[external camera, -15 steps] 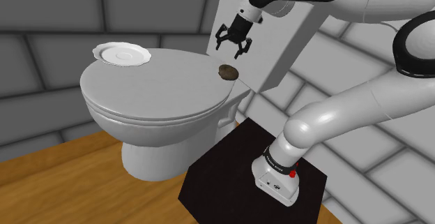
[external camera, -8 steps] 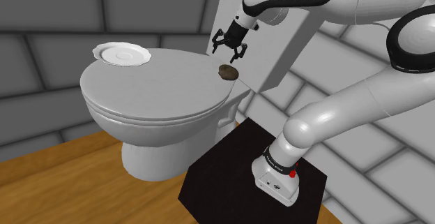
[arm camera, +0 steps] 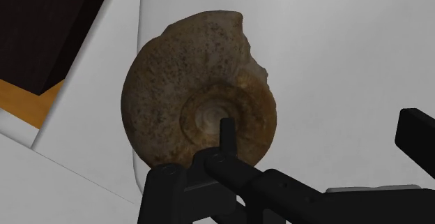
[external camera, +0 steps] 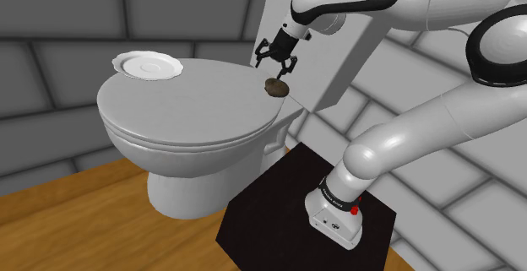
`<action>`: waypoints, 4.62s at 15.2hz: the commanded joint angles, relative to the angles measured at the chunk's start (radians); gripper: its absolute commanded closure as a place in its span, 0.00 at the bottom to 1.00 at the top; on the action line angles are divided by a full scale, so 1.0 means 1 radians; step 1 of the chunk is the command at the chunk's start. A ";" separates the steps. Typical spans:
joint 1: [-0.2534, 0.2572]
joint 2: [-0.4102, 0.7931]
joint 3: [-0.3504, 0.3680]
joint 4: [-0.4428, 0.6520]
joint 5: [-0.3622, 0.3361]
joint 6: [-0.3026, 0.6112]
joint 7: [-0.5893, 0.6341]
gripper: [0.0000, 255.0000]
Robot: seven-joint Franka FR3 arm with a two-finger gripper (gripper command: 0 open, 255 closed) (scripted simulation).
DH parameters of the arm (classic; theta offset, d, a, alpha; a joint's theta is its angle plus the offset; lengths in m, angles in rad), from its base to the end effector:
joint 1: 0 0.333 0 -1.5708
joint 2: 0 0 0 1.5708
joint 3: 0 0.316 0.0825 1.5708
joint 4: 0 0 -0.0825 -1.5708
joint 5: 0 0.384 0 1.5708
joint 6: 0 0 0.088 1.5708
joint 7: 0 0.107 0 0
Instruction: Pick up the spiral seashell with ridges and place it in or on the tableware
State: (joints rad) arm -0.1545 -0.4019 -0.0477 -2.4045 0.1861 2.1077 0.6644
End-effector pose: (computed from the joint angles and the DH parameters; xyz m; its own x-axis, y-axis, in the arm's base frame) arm 0.4274 -0.0797 0.4738 0.5839 -0.8108 -0.0403 -0.7990 -0.5652 -0.2051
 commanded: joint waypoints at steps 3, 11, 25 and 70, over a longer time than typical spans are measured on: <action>0.000 0.000 0.000 0.000 0.000 0.000 0.000 1.00; 0.000 0.000 0.000 0.000 0.000 0.000 0.000 1.00; 0.235 -0.680 -0.039 -0.633 -0.849 0.330 -1.237 0.00; 0.300 -0.402 0.073 -0.311 -0.763 0.248 -1.174 1.00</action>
State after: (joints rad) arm 0.1457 -0.8457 0.0072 -2.7356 -0.5767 2.3412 -0.5352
